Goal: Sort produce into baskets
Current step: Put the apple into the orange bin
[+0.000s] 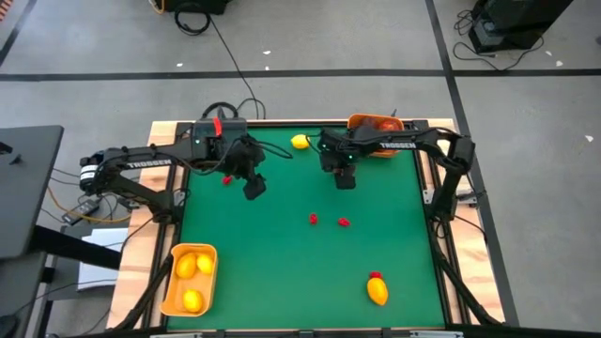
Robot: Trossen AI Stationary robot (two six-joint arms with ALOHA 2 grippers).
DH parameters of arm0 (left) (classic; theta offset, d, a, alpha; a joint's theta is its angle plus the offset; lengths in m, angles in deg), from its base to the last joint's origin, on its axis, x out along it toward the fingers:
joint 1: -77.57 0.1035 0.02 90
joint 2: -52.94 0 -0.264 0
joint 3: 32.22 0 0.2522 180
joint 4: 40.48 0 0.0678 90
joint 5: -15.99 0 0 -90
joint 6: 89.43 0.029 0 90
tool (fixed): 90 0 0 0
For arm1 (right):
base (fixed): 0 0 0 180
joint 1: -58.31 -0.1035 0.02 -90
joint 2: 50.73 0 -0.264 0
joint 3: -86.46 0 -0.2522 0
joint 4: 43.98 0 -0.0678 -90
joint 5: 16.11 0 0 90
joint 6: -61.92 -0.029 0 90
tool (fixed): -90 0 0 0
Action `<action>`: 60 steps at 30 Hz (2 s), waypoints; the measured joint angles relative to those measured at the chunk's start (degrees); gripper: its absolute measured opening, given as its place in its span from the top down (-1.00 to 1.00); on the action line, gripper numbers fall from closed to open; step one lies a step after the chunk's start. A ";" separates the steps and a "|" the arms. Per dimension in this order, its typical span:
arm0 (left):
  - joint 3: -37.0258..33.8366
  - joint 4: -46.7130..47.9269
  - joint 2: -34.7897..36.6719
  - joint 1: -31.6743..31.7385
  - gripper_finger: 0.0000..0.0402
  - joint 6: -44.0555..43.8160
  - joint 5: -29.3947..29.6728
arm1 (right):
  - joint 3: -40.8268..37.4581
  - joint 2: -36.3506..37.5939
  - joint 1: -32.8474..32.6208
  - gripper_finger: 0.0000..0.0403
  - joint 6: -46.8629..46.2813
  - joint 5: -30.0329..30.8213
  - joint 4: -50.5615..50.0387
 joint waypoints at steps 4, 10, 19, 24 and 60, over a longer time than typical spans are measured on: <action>0.00 1.22 0.00 0.00 -0.36 -2.61 -0.13 | -0.04 -1.56 -0.10 -0.60 -0.02 3.41 -2.95; 0.00 1.99 0.00 0.00 -0.36 -2.98 -0.15 | -0.04 -1.00 -0.18 -0.57 -1.06 5.27 -6.14; 0.00 1.38 0.00 0.00 -0.36 0.36 0.33 | 0.07 4.67 -1.01 -0.58 -3.74 3.78 -9.47; 0.00 1.54 0.00 0.00 -0.36 0.56 0.35 | -0.26 4.97 -0.62 -0.61 -3.72 3.78 -14.90; 0.00 -4.12 0.00 -0.02 -0.36 2.10 4.43 | -7.61 4.86 -0.44 0.90 -27.77 -8.21 -4.07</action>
